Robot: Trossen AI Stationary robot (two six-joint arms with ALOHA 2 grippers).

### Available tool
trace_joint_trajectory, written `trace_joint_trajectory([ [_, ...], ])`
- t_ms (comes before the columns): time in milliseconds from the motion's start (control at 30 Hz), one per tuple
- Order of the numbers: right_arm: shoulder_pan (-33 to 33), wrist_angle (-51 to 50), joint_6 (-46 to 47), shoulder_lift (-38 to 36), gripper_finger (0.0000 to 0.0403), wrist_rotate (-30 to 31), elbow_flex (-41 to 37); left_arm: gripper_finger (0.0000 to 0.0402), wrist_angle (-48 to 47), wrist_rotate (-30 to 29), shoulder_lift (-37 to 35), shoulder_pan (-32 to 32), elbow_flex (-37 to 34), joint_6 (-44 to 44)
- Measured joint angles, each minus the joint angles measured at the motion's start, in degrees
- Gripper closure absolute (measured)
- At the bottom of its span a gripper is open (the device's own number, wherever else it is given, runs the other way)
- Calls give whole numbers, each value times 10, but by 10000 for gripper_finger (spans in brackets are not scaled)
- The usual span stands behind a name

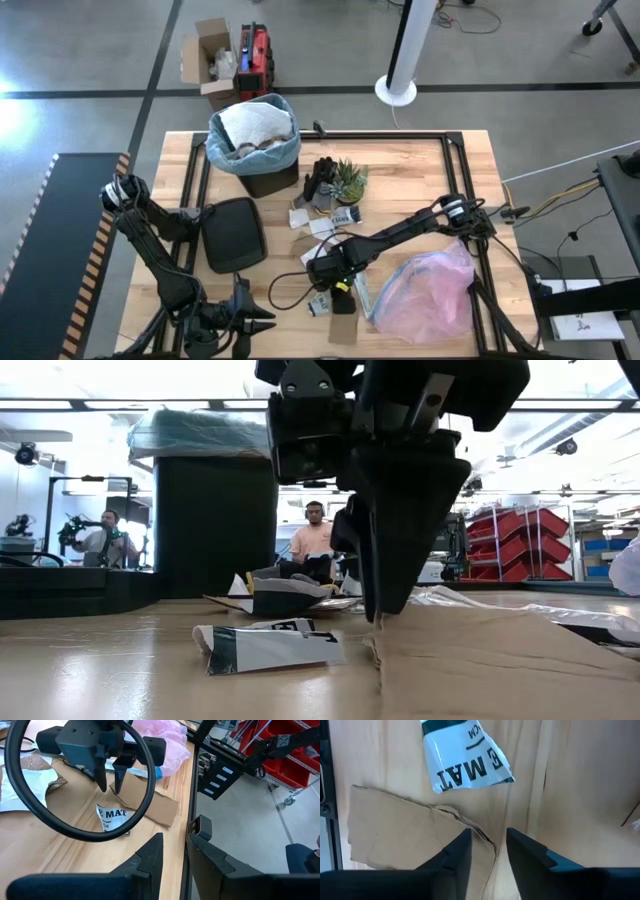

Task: Place trash/remove bag and relplace
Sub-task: Put the brown cardboard into the trash bin

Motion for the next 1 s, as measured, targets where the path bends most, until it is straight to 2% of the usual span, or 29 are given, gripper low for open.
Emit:
trace_joint_trajectory([
  [200,2,-7,-6,0,253,-1,0,326,0,10,0,0,0,0],
  [433,4,-13,-9,0,247,-1,0,326,0,10,0,2,0,0],
  [733,6,-12,-22,0,302,0,-3,326,0,10,0,8,0,0],
  [1000,4,-6,16,0,392,4,-3,326,-22,10,-3,13,0,0],
])
